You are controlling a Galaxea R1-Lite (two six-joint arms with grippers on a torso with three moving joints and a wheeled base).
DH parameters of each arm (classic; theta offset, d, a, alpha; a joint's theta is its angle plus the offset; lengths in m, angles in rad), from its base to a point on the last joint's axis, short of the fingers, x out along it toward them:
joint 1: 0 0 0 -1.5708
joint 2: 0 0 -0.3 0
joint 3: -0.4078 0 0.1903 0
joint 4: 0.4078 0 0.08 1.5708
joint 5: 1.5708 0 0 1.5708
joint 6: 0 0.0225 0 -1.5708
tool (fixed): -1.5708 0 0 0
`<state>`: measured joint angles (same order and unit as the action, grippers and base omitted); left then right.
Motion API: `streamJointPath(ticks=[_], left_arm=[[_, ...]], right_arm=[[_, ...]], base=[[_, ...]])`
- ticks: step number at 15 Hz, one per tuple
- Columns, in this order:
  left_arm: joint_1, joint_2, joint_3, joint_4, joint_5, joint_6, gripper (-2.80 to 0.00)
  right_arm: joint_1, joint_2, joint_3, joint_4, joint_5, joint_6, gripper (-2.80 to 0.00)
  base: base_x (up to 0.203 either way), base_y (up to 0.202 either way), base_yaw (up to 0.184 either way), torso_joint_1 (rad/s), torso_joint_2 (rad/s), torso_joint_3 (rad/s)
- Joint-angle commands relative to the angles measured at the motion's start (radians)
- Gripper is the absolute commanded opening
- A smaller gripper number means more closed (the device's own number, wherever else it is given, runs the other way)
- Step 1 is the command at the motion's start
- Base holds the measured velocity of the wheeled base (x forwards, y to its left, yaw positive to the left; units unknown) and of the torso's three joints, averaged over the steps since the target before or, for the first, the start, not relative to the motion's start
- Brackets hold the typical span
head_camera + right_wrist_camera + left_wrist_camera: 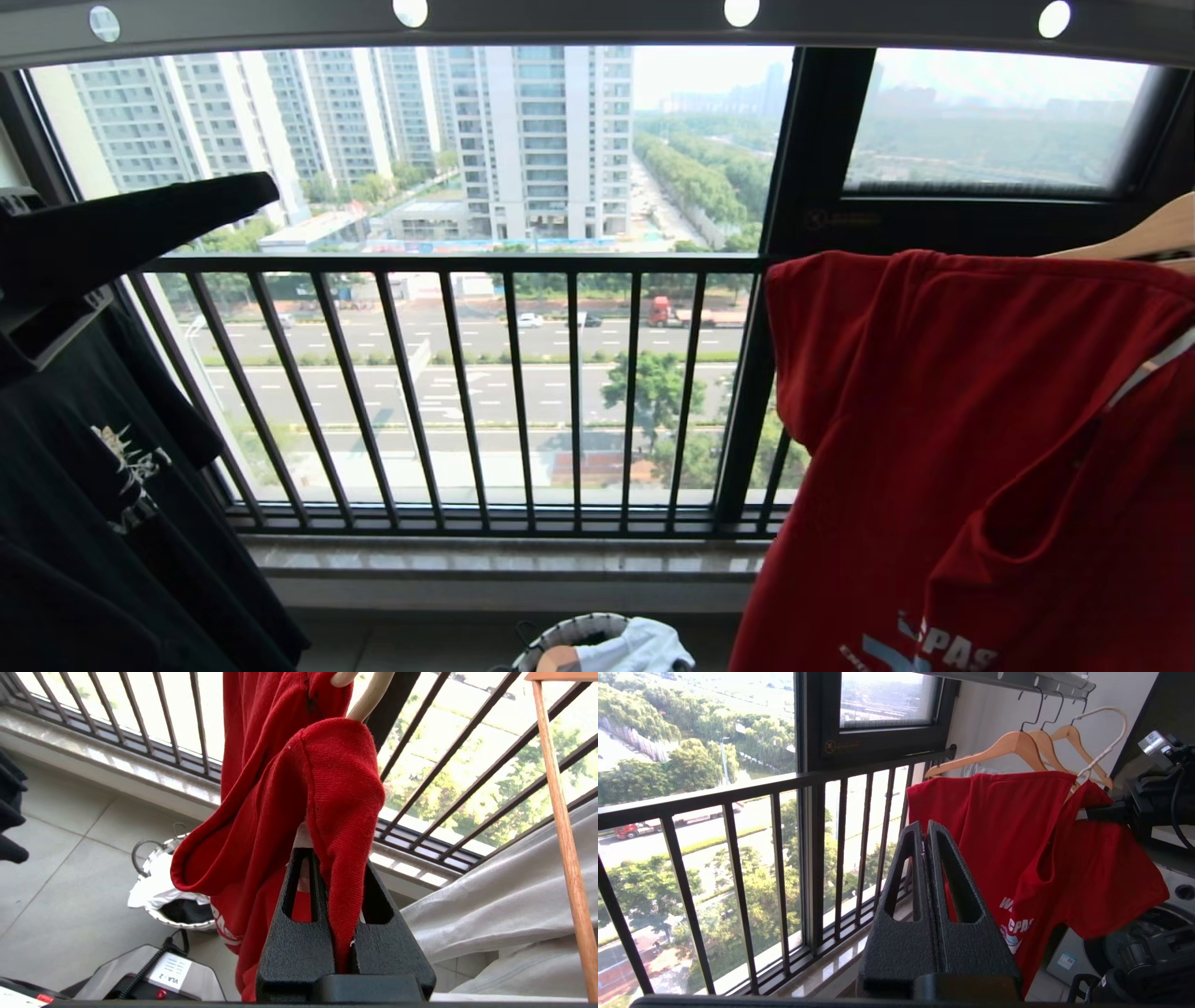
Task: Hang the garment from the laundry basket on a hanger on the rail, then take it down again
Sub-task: Hang the clothes rack on the clothesline
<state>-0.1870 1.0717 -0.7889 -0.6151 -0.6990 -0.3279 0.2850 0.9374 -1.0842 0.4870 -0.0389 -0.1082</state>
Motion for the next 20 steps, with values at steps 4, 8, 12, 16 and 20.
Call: streamJointPath(ticks=[4,8,12,16,20], left_arm=[[0.0,0.027,-0.001,-0.005,-0.003,-0.002,-2.8],[0.0,0.04,-0.001,-0.005,-0.002,-0.002,-2.8],[0.0,0.04,-0.001,-0.005,-0.002,-0.002,-2.8],[0.0,0.048,-0.001,-0.005,-0.002,0.0,-2.8],[0.0,0.048,-0.001,-0.005,-0.002,0.0,-2.8]], right_arm=[[0.193,0.167,0.0,-0.142,-0.064,0.045,-2.8],[0.366,0.267,-0.001,-0.293,-0.223,0.078,-2.8],[0.491,0.405,-0.034,-0.449,-0.417,0.077,-2.8],[0.518,0.514,-0.126,-0.503,-0.485,0.077,-2.8],[0.521,0.599,-0.22,-0.501,-0.497,0.075,-2.8]], base=[[0.0,0.0,0.0,0.0,0.0,0.0],[0.0,0.0,0.0,0.0,0.0,0.0],[0.0,0.0,0.0,0.0,0.0,0.0],[0.0,0.0,0.0,0.0,0.0,0.0],[0.0,0.0,0.0,0.0,0.0,0.0]])
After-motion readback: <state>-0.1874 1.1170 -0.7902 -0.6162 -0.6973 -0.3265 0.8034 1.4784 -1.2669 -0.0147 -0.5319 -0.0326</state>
